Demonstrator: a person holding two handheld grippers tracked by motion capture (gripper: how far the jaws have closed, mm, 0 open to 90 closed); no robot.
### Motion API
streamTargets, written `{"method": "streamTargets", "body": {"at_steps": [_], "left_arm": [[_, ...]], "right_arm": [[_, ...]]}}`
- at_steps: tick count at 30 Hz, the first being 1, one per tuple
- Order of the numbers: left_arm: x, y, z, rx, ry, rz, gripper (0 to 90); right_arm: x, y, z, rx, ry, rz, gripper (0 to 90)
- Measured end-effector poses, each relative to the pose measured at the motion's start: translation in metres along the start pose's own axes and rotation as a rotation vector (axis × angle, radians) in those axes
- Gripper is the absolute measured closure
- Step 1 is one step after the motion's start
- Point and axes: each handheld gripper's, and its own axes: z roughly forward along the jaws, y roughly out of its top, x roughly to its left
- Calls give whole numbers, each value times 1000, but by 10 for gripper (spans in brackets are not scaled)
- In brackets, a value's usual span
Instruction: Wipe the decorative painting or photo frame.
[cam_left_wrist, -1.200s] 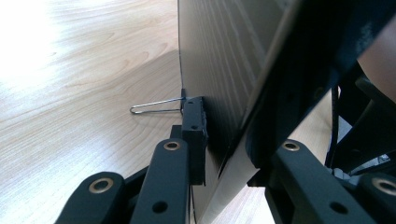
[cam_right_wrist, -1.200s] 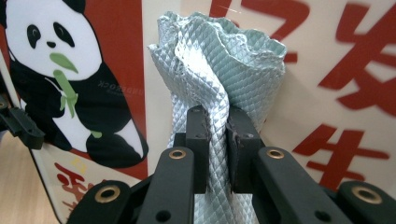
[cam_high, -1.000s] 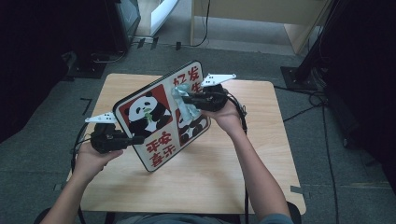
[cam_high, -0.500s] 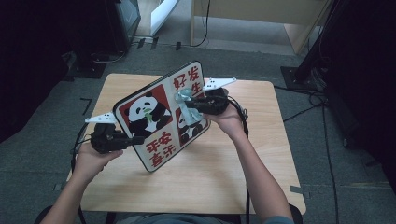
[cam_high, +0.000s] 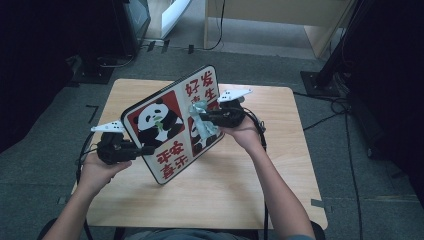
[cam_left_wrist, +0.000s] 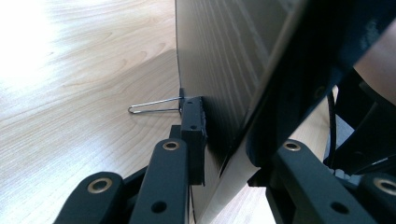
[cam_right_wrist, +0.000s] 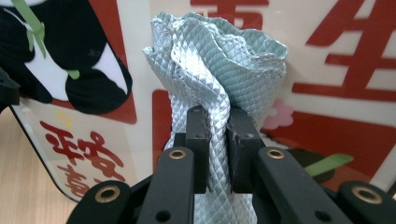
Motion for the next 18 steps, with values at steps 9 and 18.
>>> {"method": "streamTargets", "body": {"at_steps": [9,18], "left_arm": [[0,0,0,1,-2,5,751],[0,0,0,1,-3,6,750]], "right_arm": [[-1,-13,4,6,19,22,815],[-7,-25,7,3,56,38,814]]}}
